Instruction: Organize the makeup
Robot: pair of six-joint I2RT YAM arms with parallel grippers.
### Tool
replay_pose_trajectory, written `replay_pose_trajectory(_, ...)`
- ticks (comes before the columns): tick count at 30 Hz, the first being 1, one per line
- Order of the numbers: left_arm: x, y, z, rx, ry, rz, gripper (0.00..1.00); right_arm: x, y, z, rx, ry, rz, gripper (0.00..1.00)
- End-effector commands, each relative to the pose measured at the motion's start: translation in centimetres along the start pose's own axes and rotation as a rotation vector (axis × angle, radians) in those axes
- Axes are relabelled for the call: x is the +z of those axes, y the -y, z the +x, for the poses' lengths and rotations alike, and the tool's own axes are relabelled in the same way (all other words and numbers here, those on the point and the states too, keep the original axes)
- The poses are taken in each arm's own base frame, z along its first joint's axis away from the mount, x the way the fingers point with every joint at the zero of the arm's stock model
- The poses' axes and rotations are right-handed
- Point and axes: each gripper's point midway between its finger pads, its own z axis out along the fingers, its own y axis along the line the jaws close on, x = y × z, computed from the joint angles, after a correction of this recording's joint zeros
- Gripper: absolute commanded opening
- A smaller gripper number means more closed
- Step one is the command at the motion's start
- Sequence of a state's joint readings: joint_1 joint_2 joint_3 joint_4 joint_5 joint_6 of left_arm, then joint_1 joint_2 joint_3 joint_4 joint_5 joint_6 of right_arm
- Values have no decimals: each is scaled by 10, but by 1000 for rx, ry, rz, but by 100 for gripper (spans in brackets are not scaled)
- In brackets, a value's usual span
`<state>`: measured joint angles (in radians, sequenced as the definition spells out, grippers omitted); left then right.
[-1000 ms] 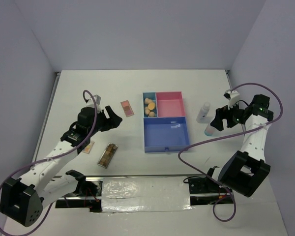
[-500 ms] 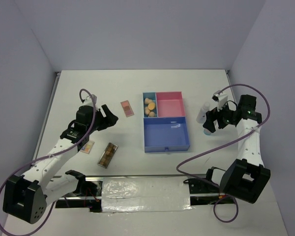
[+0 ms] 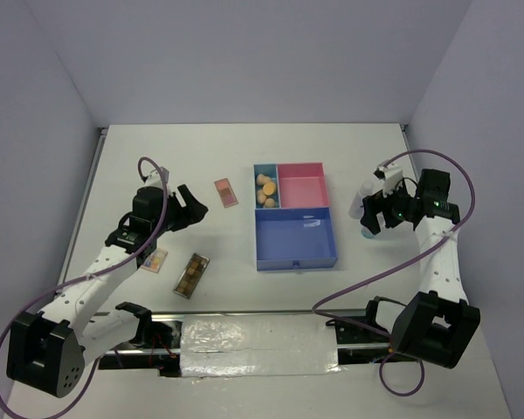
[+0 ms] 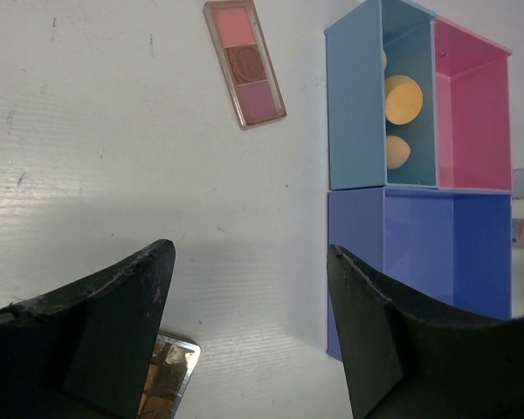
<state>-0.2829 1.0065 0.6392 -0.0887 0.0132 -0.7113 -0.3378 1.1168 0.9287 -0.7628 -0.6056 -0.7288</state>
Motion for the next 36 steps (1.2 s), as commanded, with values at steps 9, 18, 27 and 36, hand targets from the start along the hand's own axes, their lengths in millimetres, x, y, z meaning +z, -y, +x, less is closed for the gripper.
replay_pose_trajectory(9,-3,8,-10,-13,36,38,83,-1,33,-2,38,-8,182,91)
replay_pose_trajectory(18,-5,9,-11,-14,38,43,83,9,41,8,95,-32,212,90)
replay_pose_trajectory(27,-6,10,-11,-18,39,44,82,33,44,20,160,-68,148,81)
replay_pose_trajectory(36,-9,6,-9,-21,41,33,83,41,42,31,173,-102,124,61)
